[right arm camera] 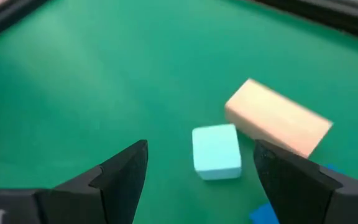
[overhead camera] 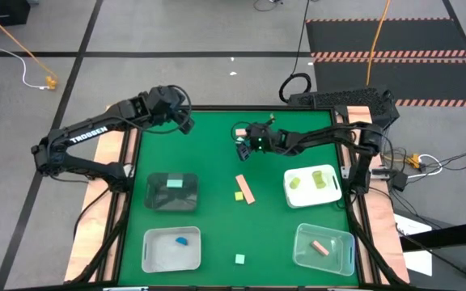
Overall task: Sort & place blocks by color
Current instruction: Put the top light blue block into the black bin
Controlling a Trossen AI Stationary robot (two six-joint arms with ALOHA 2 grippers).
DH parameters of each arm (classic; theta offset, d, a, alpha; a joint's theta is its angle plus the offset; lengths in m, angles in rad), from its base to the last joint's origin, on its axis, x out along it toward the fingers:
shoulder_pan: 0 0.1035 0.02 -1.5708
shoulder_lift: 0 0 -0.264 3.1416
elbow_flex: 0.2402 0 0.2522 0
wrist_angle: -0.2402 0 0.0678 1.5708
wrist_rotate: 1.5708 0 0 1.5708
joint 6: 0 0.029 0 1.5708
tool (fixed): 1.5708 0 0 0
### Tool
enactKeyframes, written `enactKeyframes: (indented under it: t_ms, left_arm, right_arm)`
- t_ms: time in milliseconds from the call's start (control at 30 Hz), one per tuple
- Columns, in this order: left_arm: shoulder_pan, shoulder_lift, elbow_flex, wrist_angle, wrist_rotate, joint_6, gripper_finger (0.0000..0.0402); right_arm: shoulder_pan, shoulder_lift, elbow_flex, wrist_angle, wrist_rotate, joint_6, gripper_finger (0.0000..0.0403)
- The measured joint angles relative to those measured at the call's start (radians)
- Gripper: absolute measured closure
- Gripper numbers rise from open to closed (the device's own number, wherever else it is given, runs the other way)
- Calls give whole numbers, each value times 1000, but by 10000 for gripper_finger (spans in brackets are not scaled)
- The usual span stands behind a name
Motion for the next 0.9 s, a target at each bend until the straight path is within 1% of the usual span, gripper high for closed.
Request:
enactKeyframes:
  t_ms: [100,233,433,700,800,900]
  left_arm:
    - [10,0,0,-17,0,0,202]
    - [10,0,0,-41,0,0,202]
    - [9,0,0,-73,0,0,202]
    - [9,0,0,-75,0,-2,202]
    - [9,0,0,-75,0,-2,202]
    - [9,0,0,-75,0,-2,202]
  right_arm:
    - [5,31,23,3,9,-15,121]
    - [5,67,41,5,51,-57,121]
    - [4,111,41,7,53,-52,121]
    - [4,150,42,110,55,-72,123]
    - [3,151,42,107,55,-79,137]
    - [3,151,42,104,55,-79,168]
